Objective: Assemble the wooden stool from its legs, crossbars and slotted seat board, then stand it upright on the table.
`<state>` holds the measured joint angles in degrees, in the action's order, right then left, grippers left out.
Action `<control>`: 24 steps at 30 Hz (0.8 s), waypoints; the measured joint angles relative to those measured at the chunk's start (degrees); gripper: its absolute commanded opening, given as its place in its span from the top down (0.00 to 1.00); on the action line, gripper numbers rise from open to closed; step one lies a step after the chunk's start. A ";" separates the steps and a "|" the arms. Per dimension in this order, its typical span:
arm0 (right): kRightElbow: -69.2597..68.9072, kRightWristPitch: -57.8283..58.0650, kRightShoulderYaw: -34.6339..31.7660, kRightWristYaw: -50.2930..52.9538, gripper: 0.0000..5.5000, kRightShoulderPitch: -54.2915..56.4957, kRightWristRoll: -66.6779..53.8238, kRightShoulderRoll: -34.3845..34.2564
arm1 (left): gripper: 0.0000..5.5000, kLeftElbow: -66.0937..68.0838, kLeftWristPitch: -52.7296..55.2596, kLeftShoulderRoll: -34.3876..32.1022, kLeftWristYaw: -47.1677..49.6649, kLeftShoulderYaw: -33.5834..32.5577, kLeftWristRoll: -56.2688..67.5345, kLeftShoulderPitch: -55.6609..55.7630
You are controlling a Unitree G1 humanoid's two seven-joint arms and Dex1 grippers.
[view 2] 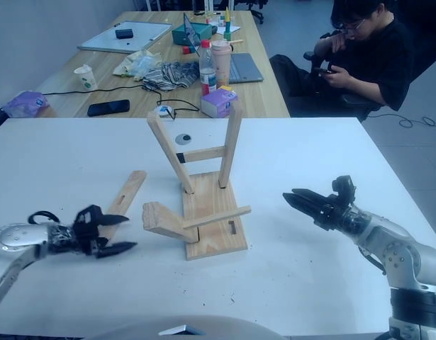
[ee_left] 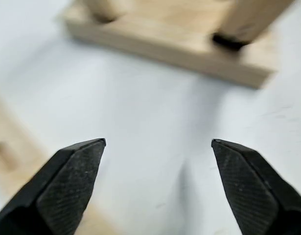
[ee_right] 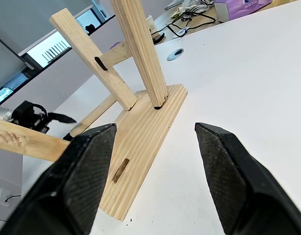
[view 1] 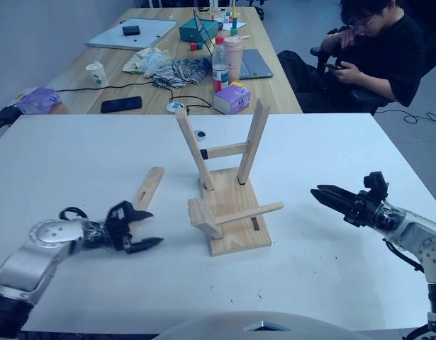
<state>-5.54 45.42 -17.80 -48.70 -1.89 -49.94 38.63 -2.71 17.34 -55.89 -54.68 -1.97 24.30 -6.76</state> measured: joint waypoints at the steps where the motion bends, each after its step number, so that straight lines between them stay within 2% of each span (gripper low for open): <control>1: -0.18 -0.15 -0.07 0.12 0.46 -0.17 0.18 -0.02 | 0.27 2.51 0.50 1.16 3.35 -1.81 -0.70 1.70; 6: -0.83 -0.24 -0.12 0.22 0.46 -1.24 0.42 -0.07 | 0.27 7.34 2.04 6.66 11.00 -3.82 -3.89 3.45; 13: -0.80 -0.24 0.04 0.17 0.46 -1.04 0.58 -0.06 | 0.27 8.46 7.46 11.91 12.99 -2.38 -5.23 2.13; 24: -0.49 -0.30 0.44 0.25 0.46 -0.39 1.00 -0.07 | 0.57 8.32 6.15 11.97 14.17 -1.03 -9.83 3.06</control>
<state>-6.02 45.12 -17.36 -48.44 -2.29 -48.94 38.56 5.61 23.49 -43.92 -40.51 -3.00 14.47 -3.70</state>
